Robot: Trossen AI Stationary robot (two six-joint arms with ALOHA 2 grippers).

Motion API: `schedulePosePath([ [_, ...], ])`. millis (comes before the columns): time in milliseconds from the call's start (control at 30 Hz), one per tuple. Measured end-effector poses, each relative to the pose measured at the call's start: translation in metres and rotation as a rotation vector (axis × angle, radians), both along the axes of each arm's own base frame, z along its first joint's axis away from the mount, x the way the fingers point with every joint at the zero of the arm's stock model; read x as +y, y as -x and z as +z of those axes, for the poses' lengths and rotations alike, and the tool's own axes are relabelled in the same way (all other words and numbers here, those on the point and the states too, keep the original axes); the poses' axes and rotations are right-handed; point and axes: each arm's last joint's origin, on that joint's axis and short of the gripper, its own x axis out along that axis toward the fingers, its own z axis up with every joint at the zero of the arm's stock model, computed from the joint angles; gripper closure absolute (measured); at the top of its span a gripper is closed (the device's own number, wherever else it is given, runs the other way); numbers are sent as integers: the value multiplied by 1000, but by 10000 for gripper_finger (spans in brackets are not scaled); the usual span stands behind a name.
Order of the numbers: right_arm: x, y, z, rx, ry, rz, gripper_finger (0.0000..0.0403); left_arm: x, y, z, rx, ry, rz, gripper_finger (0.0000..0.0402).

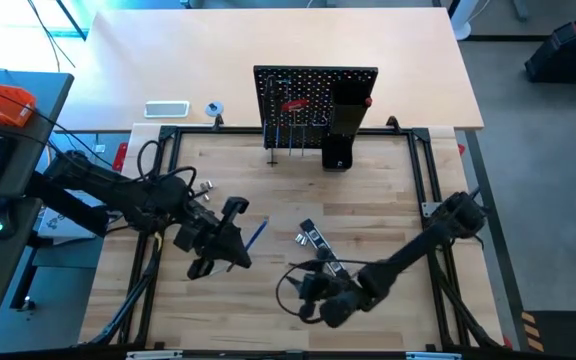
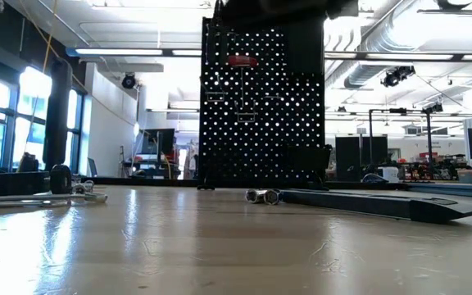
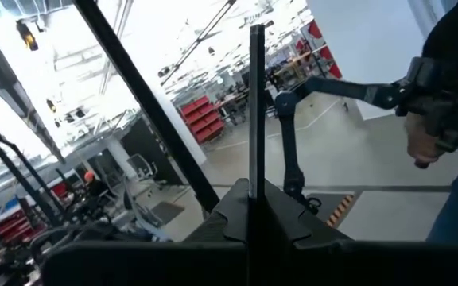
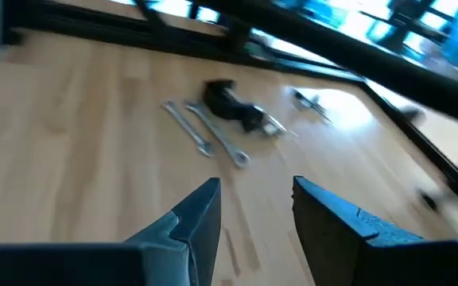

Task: Hang tools onto peg board
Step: Put the pick tool into the top black bin on the peg board

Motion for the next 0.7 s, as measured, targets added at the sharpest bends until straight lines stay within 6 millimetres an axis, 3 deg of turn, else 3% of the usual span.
schedulePosePath([
  [200,-28,-32,12,-16,10,293,253,1,9,7,-32,7,-35,401],
  [400,-69,-58,22,-84,-59,558,253,5,23,18,-87,6,-63,401],
  [700,-134,-79,40,-276,-160,831,253,8,34,25,-158,-37,-67,401],
])
